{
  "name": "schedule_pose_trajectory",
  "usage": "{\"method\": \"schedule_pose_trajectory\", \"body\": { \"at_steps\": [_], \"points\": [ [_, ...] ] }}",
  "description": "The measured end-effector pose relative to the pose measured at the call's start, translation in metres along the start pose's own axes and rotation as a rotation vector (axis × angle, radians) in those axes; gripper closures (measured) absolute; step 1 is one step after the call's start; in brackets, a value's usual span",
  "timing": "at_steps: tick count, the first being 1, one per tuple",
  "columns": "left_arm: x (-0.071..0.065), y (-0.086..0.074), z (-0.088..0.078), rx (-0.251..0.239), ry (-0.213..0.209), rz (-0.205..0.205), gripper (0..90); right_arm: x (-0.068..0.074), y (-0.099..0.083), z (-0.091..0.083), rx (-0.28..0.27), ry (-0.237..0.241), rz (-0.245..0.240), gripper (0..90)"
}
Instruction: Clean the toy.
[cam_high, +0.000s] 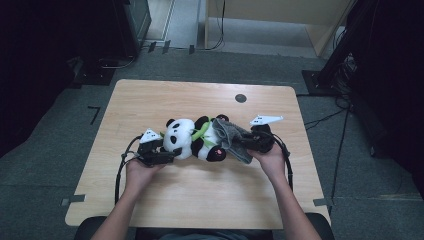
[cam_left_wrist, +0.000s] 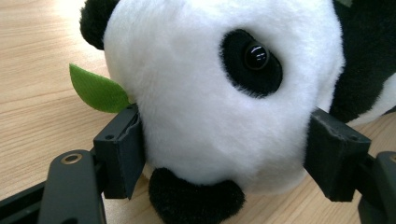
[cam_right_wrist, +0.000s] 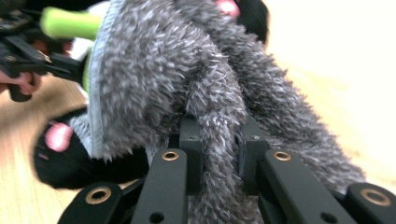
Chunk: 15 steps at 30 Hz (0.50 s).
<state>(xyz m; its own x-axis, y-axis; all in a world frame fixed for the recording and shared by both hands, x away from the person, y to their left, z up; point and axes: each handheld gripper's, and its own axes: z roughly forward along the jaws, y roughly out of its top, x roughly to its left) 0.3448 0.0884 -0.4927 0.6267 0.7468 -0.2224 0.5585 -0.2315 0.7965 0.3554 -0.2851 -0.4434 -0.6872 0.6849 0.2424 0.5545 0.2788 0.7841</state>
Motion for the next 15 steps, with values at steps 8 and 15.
{"method": "schedule_pose_trajectory", "body": {
  "at_steps": [8,15],
  "points": [
    [-0.004,-0.003,-0.001,-0.01,0.016,0.013,23.3,0.022,0.028,-0.002,-0.065,0.032,-0.056,78.0],
    [-0.004,-0.007,-0.001,-0.031,0.025,0.018,23.2,0.031,0.036,0.024,-0.026,0.053,-0.083,74.9]
  ]
}}
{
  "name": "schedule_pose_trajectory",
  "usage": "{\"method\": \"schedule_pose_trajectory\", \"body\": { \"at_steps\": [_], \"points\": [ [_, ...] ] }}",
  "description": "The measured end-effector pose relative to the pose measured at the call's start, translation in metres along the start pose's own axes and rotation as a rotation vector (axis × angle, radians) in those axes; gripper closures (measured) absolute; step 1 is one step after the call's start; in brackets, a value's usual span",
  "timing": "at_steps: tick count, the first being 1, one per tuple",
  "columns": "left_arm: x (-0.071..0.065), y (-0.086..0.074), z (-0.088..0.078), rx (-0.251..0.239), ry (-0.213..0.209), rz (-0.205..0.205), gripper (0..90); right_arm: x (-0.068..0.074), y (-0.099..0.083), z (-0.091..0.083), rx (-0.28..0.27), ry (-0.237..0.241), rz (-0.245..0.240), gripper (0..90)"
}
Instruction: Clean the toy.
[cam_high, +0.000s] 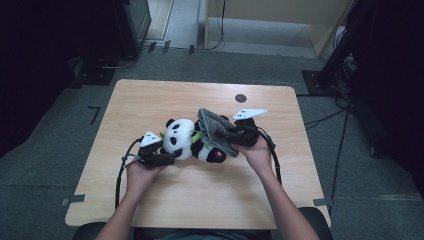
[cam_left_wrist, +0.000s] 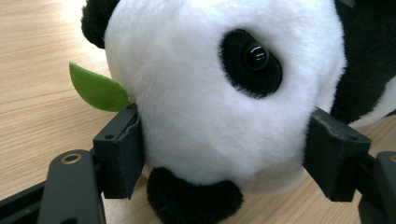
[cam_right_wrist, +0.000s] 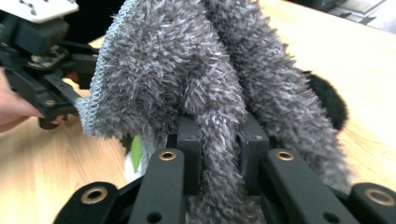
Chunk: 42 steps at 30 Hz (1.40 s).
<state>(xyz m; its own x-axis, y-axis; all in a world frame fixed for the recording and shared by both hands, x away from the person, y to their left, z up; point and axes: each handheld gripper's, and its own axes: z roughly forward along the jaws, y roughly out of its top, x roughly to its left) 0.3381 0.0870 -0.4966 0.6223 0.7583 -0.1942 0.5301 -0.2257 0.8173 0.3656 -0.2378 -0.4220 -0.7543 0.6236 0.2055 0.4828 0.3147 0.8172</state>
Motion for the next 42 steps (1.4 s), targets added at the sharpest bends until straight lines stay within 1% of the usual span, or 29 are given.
{"method": "schedule_pose_trajectory", "body": {
  "at_steps": [1,2,3,4,5,7,9,11,13,14,17,18,19,22,23,27,28,33,34,37,39,40,41,42],
  "points": [
    [0.0,0.0,0.0,-0.003,0.002,-0.005,23.2,-0.001,0.0,0.003,0.003,0.0,-0.002,72.6],
    [-0.001,-0.001,0.0,-0.005,0.002,-0.009,23.2,-0.001,-0.001,0.006,0.005,0.002,0.007,69.0],
    [-0.001,-0.001,0.0,-0.005,0.002,-0.009,23.1,-0.001,-0.001,0.006,0.005,0.002,0.007,69.0],
    [-0.001,-0.001,0.001,-0.009,0.004,-0.019,23.1,-0.001,-0.001,0.01,-0.009,0.007,0.009,59.8],
    [0.0,-0.001,0.001,-0.012,0.004,-0.024,22.9,-0.001,-0.001,0.013,-0.019,0.008,0.005,57.9],
    [0.0,-0.001,0.001,-0.012,0.006,-0.026,22.4,0.001,-0.003,0.018,-0.005,-0.009,-0.013,60.8],
    [-0.001,-0.001,0.001,-0.01,0.008,-0.022,22.5,0.001,-0.006,0.02,-0.01,-0.024,-0.026,64.9],
    [-0.002,0.0,0.001,-0.003,0.012,-0.015,23.0,0.0,-0.008,0.02,-0.01,-0.021,-0.021,68.5],
    [-0.002,-0.001,0.001,-0.002,0.01,-0.017,23.3,-0.001,-0.009,0.019,-0.006,-0.018,-0.017,70.0],
    [0.0,-0.002,0.001,0.001,-0.001,-0.028,23.4,-0.001,-0.012,0.018,-0.003,-0.009,-0.016,72.5],
    [0.0,-0.003,0.001,0.005,-0.002,-0.031,23.3,-0.002,-0.015,0.017,-0.004,-0.006,-0.022,73.4],
    [-0.001,-0.003,0.001,0.008,0.0,-0.025,23.3,-0.002,-0.017,0.016,-0.003,-0.003,-0.021,73.6],
    [-0.001,-0.003,0.001,0.008,0.003,-0.017,23.2,-0.004,-0.022,0.014,-0.001,0.0,-0.013,74.1],
    [-0.002,-0.003,0.001,0.008,0.004,-0.012,23.1,-0.006,-0.025,0.011,0.002,-0.003,-0.004,74.4],
    [-0.001,-0.002,0.001,0.009,0.005,-0.007,22.9,-0.008,-0.03,0.008,0.013,-0.004,0.014,75.0],
    [0.0,-0.001,0.001,0.011,-0.002,-0.009,22.3,-0.013,-0.035,0.005,0.031,-0.01,0.026,76.0],
    [0.0,-0.001,0.001,0.01,-0.003,-0.012,22.1,-0.017,-0.039,0.004,0.044,-0.008,0.051,76.3],
    [0.001,0.0,0.002,0.011,-0.003,0.004,20.5,-0.019,-0.044,0.002,0.055,-0.023,0.052,76.4],
    [0.001,0.0,0.002,0.012,-0.004,0.006,20.5,-0.02,-0.045,0.002,0.06,-0.024,0.06,76.4],
    [0.002,0.001,0.003,0.01,-0.006,0.009,19.1,-0.025,-0.051,0.001,0.084,-0.035,0.084,76.7],
    [0.002,0.001,0.003,0.01,-0.009,0.007,18.6,-0.026,-0.051,0.001,0.09,-0.034,0.083,76.9],
    [0.003,0.001,0.003,0.008,-0.011,0.006,18.3,-0.028,-0.051,0.0,0.107,-0.043,0.069,77.1],
    [0.003,0.001,0.003,0.008,-0.011,0.006,18.1,-0.028,-0.051,0.0,0.107,-0.043,0.069,77.1],
    [0.003,0.002,0.003,0.004,-0.013,0.003,17.9,-0.032,-0.053,-0.001,0.124,-0.048,0.084,77.1]
  ]
}}
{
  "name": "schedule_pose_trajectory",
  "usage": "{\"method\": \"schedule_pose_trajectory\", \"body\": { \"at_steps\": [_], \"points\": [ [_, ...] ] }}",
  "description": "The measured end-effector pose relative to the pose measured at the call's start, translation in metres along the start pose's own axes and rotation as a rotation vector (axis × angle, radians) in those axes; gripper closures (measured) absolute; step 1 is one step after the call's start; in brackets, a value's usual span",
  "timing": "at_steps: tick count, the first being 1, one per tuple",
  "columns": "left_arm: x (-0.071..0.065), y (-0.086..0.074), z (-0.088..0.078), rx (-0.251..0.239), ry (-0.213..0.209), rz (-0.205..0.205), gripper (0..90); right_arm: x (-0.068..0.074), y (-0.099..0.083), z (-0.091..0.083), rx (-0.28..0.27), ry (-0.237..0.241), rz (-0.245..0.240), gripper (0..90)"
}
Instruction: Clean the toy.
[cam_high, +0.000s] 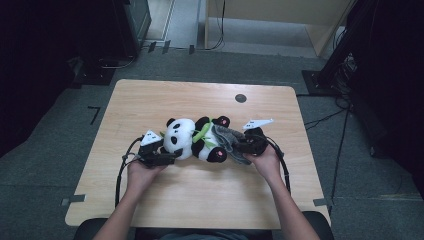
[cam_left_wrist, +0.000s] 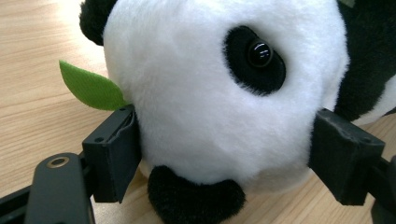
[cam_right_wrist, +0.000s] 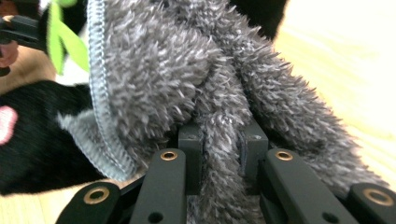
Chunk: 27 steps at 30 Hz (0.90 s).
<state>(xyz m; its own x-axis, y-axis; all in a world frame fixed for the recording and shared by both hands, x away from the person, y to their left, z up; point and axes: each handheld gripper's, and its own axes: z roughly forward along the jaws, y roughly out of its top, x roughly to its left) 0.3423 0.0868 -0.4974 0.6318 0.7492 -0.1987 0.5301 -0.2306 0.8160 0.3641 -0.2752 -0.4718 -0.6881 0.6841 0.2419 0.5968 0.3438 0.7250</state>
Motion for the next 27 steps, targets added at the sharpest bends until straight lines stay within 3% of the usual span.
{"method": "schedule_pose_trajectory", "body": {
  "at_steps": [6,8,15,22,27],
  "points": [
    [0.001,0.0,0.0,-0.004,-0.004,0.012,17.8,-0.006,-0.001,-0.002,0.051,-0.054,0.003,77.0],
    [0.001,-0.001,-0.001,-0.002,-0.003,0.027,17.8,-0.009,0.0,-0.008,0.024,0.014,0.049,77.3],
    [0.001,-0.001,0.0,-0.003,-0.008,0.031,16.8,-0.008,0.004,-0.017,0.0,0.027,0.043,77.3],
    [0.001,-0.001,0.0,-0.007,-0.005,0.018,17.0,0.018,0.025,-0.037,-0.11,0.005,-0.019,77.4],
    [-0.001,0.001,-0.001,-0.006,0.006,0.016,17.7,0.038,0.046,-0.038,-0.132,0.021,-0.062,77.1]
  ]
}}
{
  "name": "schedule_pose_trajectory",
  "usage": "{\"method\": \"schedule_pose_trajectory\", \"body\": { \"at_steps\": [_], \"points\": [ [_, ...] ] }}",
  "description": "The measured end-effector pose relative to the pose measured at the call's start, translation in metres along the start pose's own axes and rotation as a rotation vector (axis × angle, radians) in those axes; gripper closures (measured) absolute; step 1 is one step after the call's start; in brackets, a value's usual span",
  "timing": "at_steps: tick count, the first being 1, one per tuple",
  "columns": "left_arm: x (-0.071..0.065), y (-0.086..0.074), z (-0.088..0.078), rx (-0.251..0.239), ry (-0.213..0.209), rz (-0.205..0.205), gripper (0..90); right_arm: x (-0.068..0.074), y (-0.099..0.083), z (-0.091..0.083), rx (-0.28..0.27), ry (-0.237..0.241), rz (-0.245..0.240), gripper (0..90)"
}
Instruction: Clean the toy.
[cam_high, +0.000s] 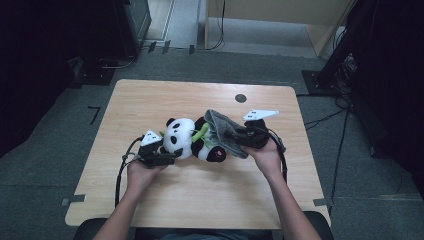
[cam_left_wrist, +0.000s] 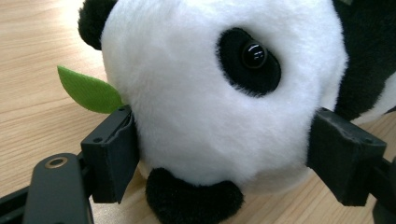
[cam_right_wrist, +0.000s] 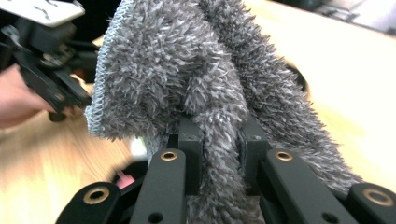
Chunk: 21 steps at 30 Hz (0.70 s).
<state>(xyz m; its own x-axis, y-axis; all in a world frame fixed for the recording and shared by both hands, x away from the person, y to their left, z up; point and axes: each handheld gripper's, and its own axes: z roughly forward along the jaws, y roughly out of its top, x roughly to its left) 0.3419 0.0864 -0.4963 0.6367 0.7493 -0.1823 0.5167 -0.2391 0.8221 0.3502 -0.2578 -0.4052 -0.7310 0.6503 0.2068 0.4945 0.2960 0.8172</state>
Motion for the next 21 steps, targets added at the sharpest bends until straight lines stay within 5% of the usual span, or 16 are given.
{"method": "schedule_pose_trajectory", "body": {
  "at_steps": [6,10,21],
  "points": [
    [0.001,0.0,0.0,-0.011,-0.01,-0.023,19.6,0.014,0.039,0.021,-0.01,0.038,-0.048,76.8],
    [0.003,-0.001,0.0,-0.018,-0.024,-0.028,20.9,0.025,0.067,0.052,0.039,0.068,-0.074,76.2],
    [0.006,0.0,0.0,-0.024,-0.04,-0.05,22.1,0.043,0.084,0.117,0.191,0.083,-0.144,73.3]
  ]
}}
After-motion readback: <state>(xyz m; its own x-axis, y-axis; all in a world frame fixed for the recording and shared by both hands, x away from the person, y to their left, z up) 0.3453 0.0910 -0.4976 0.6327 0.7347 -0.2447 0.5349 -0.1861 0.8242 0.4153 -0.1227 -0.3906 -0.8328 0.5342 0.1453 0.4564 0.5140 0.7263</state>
